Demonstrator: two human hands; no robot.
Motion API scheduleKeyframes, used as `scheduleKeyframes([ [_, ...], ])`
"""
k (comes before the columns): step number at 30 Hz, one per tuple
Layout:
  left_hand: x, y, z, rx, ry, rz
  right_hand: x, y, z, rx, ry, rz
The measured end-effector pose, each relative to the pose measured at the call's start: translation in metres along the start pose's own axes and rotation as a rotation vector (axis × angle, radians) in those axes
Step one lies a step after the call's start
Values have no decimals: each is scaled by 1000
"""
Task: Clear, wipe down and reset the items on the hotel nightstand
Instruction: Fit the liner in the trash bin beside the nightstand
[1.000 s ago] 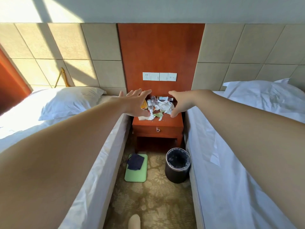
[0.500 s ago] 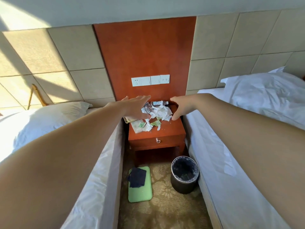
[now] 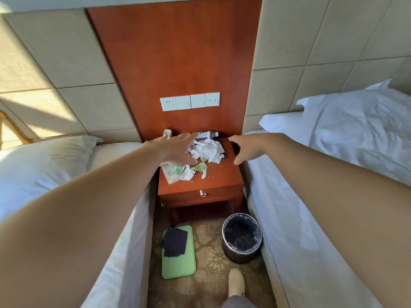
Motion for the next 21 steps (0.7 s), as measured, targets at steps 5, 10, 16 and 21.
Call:
scheduleKeyframes([
  [5, 6, -1, 67, -20, 37, -48, -19, -39, 52, -33, -1, -4],
  [10, 41, 9, 127, -53, 87, -136, -5, -72, 118, -91, 42, 22],
  [16, 124, 44, 178, -160, 187, -201, 70, -99, 197, -109, 121, 137],
  [21, 187, 67, 209, -200, 293, -196, 128, -111, 252, -95, 150, 178],
])
Point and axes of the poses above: each hand's wrist, its own z-axis towards the middle knuckle, its own x-axis out of the palm, y = z × x, the point moved 5 cm from there along z, towards the middle knuckle, and after that the axes turned 5 degrees about -z, right-handed, at the moved point
